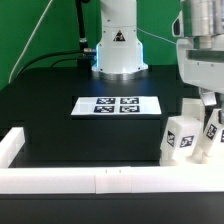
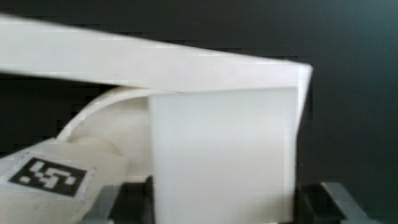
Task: Assemble stool
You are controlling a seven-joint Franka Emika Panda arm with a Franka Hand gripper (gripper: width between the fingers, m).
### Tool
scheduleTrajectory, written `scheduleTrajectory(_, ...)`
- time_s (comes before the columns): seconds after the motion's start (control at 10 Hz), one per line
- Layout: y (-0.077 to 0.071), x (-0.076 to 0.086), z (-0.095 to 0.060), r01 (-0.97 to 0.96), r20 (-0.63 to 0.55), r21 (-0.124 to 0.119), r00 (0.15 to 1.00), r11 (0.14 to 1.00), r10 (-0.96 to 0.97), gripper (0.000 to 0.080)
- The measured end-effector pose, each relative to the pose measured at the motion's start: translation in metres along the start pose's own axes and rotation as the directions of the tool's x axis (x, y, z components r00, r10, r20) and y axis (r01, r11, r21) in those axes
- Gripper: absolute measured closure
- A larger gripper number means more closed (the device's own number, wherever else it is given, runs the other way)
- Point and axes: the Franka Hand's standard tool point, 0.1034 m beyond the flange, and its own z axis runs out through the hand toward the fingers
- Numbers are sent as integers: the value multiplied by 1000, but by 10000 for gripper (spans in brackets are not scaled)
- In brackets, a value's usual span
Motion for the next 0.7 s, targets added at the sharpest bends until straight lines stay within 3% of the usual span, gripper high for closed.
scheduleTrajectory(0.2,0,1,0,-136,14,11,991,991,136,456)
scheduleTrajectory(0.4,0,1,0,-112,14,11,994,994,112,447)
scheduleTrajectory(0.5,1,-1,0,-77,17,4,997,997,77,283)
scheduleTrajectory(0.6,0,-8,-6,28,34,-22,999,999,-27,283)
scheduleTrajectory(0.7,-5,-12,-13,174,47,-22,984,984,-173,168)
